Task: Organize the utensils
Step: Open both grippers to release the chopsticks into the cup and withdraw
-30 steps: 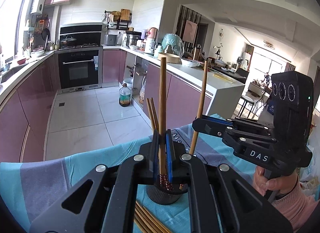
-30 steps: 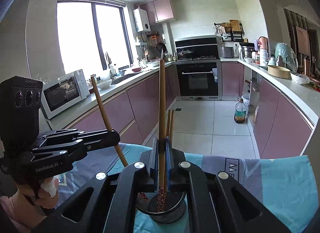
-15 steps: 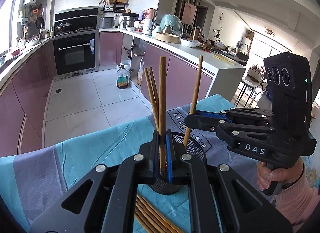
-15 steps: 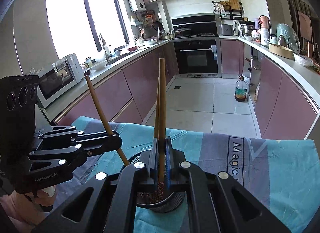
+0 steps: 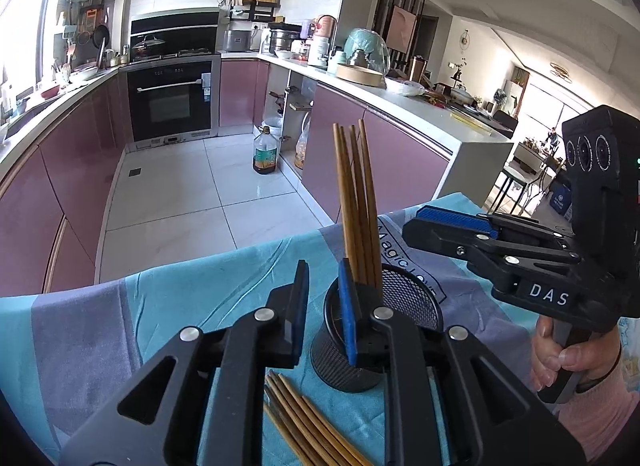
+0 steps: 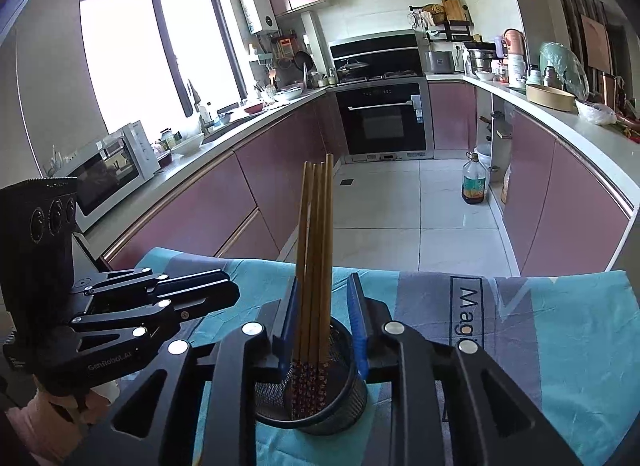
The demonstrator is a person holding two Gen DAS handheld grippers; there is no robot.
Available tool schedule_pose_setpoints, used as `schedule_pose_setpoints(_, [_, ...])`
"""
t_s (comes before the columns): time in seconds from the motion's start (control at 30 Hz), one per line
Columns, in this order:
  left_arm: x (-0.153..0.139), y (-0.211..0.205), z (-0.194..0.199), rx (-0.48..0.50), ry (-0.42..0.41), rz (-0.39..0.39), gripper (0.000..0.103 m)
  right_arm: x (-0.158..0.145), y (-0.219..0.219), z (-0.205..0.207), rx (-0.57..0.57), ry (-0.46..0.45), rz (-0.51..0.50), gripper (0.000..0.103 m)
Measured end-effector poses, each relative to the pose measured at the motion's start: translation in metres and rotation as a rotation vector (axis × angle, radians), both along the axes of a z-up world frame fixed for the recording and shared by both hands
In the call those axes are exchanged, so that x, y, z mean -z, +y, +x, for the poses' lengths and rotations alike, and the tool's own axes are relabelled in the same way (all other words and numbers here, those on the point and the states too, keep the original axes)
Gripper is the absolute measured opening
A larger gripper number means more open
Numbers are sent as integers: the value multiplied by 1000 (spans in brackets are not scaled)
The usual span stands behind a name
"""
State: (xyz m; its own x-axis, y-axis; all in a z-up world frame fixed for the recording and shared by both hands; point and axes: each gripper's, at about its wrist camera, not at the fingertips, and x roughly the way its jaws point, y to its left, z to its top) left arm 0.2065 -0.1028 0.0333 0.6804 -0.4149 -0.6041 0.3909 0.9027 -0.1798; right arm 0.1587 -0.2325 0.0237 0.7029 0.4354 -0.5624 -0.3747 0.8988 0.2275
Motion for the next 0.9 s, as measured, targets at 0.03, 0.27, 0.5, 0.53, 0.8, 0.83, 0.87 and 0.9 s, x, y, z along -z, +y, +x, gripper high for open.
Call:
schedule_pose_setpoints(0.03, [1, 3, -2, -10, -3, -5, 16, 0, 0, -3, 0, -5, -2, 27])
schedule_pose_setpoints(0.27, [-2, 29, -40, -65, -86, -23, 27, -4, -1, -25, -29, -34, 14, 35])
schedule_pose_setpoints(0.5, [-1, 47, -81, -85, -143, -3, 41, 1, 18, -66, -146, -55, -6, 44])
schedule_pose_setpoints(0.53, [3, 49, -87, -92, -143, 6, 43, 6, 22, -71, -162, -45, -12, 45])
schedule_pose_setpoints(0.8, [57, 60, -109, -107, -13, 37, 48, 64, 44, -86, -202, 121, -47, 45])
schedule_pose_setpoints(0.83, [65, 60, -111, -106, 7, 38, 49, 69, 45, -87, -198, 134, -52, 45])
schedule_pose_setpoints(0.87, [71, 61, -112, -104, 28, 30, 49, 74, 47, -88, -197, 146, -58, 45])
schedule_pose_setpoints(0.9, [78, 62, -114, -107, 44, 26, 50, 78, 48, -89, -194, 155, -63, 45])
